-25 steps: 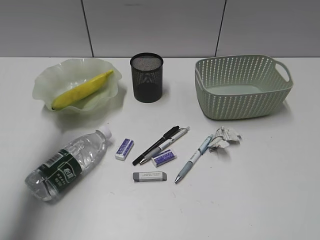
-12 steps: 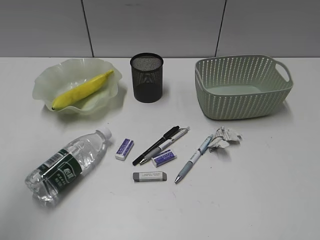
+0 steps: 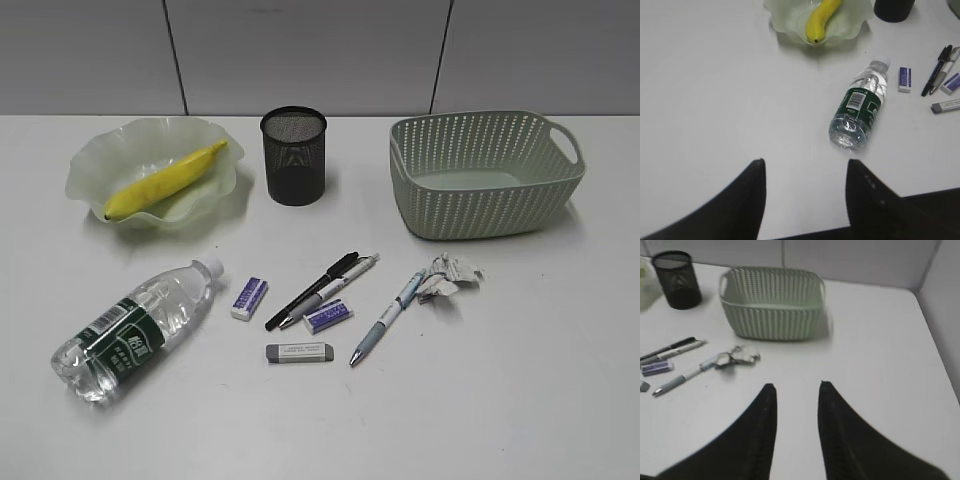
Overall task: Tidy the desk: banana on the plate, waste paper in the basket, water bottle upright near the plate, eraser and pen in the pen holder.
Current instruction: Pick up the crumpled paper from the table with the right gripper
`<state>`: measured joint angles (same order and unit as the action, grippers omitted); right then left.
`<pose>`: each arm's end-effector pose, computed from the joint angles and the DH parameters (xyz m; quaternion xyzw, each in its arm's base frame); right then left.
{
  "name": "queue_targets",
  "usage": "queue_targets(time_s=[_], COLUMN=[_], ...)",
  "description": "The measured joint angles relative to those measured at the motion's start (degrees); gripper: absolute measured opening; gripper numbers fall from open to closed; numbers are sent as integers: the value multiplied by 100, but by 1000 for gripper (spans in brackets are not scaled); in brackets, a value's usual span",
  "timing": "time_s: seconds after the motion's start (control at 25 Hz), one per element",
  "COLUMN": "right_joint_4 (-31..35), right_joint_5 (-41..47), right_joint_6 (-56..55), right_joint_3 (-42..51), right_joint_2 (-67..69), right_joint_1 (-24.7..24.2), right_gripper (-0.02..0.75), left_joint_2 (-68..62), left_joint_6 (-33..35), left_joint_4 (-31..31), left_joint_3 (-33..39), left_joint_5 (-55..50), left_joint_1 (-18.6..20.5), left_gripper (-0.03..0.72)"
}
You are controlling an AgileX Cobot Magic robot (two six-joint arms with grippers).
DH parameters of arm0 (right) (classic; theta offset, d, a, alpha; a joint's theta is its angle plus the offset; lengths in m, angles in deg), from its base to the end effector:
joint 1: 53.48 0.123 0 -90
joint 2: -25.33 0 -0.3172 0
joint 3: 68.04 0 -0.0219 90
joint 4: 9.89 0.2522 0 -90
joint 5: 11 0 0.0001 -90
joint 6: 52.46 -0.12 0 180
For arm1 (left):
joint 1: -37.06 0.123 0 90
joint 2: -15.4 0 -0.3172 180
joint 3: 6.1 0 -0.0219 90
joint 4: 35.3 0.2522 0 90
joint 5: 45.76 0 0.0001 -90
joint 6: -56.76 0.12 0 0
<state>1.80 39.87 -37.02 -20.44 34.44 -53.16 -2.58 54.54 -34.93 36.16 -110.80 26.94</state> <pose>-0.0012 0.0189 0.2952 -0.1049 0.7958 0.0235 0.5959 0.0043 -0.0001 0.2957 0.0610 0.8860 -0.0462 0.4573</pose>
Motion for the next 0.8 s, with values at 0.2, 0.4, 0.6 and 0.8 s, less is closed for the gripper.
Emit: queue_targets(time_s=[0.2, 0.4, 0.6, 0.8], right_joint_4=[1777, 2242, 1700, 1308], right_joint_5=[-524, -850, -1296, -2111], right_joint_6=[2849, 4911, 5332, 5853], right_joint_3=[-5, -5, -5, -45], right_joint_2=[1219, 2489, 3876, 5403], right_joint_1=[13, 489, 1436, 2072], right_gripper=[239, 336, 476, 491], left_joint_2=[852, 1062, 1062, 1062], left_joint_6=[-2, -2, -2, -2], left_joint_4=[20, 23, 23, 23], left_joint_3=[363, 496, 496, 496], left_joint_5=[176, 396, 422, 427], left_joint_1=[0, 0, 0, 0], left_gripper=[378, 342, 330, 324])
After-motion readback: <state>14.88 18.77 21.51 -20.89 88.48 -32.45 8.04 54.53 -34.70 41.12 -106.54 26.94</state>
